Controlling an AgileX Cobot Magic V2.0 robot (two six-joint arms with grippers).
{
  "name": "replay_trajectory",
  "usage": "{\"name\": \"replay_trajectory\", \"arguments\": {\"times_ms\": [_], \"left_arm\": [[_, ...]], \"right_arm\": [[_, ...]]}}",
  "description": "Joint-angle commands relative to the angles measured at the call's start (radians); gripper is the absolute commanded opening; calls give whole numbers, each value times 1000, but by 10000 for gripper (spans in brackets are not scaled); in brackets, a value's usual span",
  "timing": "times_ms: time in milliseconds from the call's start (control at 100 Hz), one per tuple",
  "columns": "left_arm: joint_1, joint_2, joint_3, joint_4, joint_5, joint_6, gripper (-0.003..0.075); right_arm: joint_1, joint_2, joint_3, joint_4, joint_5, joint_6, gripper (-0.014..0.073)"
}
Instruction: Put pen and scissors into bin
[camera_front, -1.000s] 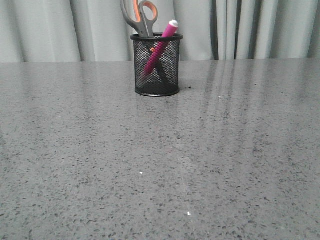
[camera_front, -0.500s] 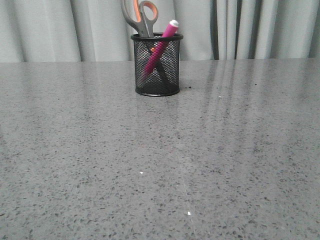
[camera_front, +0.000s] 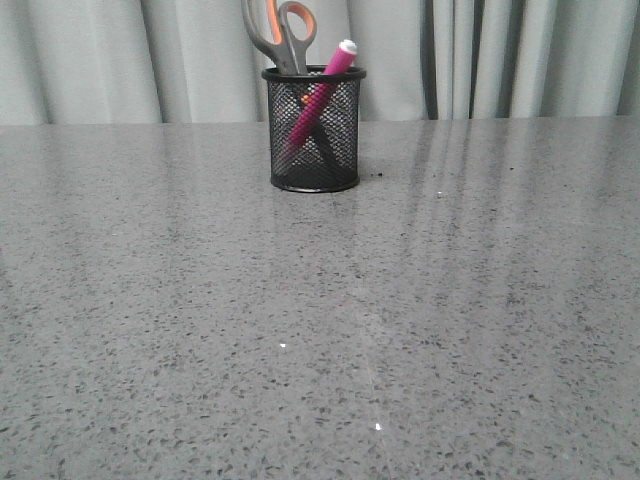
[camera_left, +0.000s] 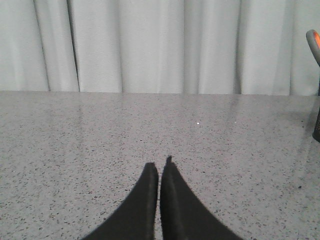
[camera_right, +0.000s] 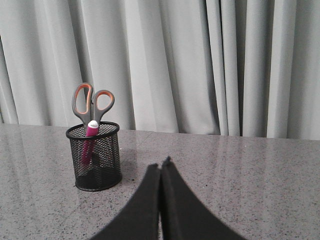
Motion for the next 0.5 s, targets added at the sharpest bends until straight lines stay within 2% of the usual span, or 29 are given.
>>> {"name": "replay_trajectory", "arguments": {"times_ms": [0,100,210,320,410,490], "left_arm": [[-10,-33,43,-8,-74,-6,-19],[-10,-33,43,-8,-74,-6,-19],[-10,-33,43,-8,-74,-6,-19],[-10,-33,43,-8,-74,-6,-19],[-10,-33,43,-8,-74,-6,-19],[-10,-33,43,-8,-74,-6,-19]], "right_arm": [[-7,6,-26,-15,-62,-9,-69],[-47,6,-15,-118,-66,20,-69],[-170,-6,22,-283,-47,194,-69],[-269,-89,47,-475,88,368,-69],[-342,-180,75,-498,222,400,-69],[-384,-259,105,-518,264,400,-69]]}}
